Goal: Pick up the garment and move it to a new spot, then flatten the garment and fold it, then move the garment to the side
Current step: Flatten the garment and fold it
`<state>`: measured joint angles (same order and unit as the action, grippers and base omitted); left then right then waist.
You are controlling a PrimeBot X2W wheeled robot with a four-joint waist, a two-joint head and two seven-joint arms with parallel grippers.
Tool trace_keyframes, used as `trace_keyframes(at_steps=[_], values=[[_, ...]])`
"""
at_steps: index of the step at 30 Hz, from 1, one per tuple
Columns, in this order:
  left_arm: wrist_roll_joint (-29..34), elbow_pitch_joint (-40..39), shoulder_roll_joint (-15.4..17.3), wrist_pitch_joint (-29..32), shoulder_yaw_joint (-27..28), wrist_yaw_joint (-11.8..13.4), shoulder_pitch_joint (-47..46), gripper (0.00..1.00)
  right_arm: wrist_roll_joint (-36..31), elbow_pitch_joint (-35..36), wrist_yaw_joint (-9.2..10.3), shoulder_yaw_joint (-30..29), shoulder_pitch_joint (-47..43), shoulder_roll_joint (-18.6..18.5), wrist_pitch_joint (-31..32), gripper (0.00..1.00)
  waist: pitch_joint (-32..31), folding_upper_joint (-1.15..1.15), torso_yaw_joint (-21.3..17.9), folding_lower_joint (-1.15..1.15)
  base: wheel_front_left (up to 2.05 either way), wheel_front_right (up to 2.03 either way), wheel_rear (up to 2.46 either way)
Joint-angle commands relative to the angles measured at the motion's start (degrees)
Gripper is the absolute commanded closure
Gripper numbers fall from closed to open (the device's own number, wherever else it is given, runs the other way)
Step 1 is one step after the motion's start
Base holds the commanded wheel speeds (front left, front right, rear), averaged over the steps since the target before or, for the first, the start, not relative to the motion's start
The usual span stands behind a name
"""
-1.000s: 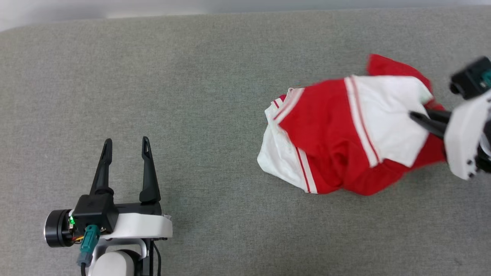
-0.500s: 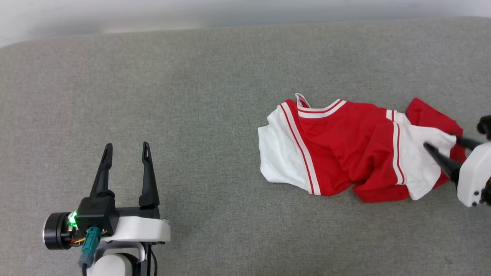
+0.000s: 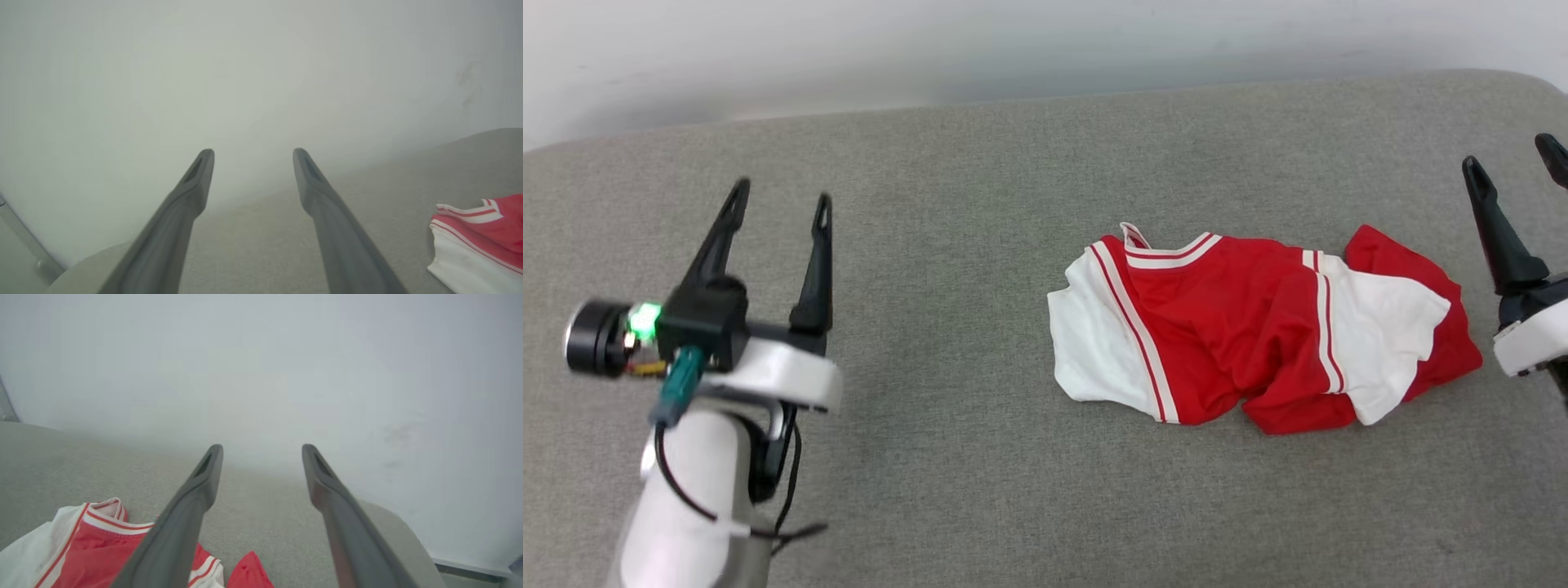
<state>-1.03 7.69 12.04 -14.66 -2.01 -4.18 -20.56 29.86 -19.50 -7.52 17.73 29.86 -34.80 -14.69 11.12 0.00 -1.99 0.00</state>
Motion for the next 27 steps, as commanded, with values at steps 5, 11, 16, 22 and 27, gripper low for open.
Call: trace_keyframes(at_steps=[5,11,16,22,27], values=[[-2.6,4.0,2.9,8.2,-6.4,-2.9,-13.5,0.0,-13.0,13.5,0.05,-14.2,-11.0,11.9,-0.4,0.0,1.3,0.0,-1.2,0.0,0.0,0.0,0.0],[-23.4,7.3,9.5,30.8,-29.0,-3.2,-30.5,0.0,-18.0,25.3,0.05,-18.9,-19.6,21.4,-0.5,0.0,4.2,0.0,-3.1,0.0,0.0,0.0,0.0],[-38.4,7.0,15.3,47.5,-47.6,-3.2,-41.8,0.0,-19.0,28.4,0.05,-19.2,-20.3,23.9,-0.5,0.0,7.6,0.0,-4.8,0.0,0.0,0.0,0.0],[-47.8,7.0,17.5,58.5,-60.7,-3.2,-49.6,0.0,-19.8,28.8,0.05,-17.8,-17.8,24.0,-0.5,0.0,10.8,0.0,-6.4,0.0,0.0,0.0,0.0],[-51.7,7.9,18.5,62.9,-68.7,-3.2,-53.4,0.0,-20.2,28.8,0.05,-16.4,-15.9,24.1,-0.5,0.0,13.3,0.0,-8.0,0.0,0.0,0.0,0.0]])
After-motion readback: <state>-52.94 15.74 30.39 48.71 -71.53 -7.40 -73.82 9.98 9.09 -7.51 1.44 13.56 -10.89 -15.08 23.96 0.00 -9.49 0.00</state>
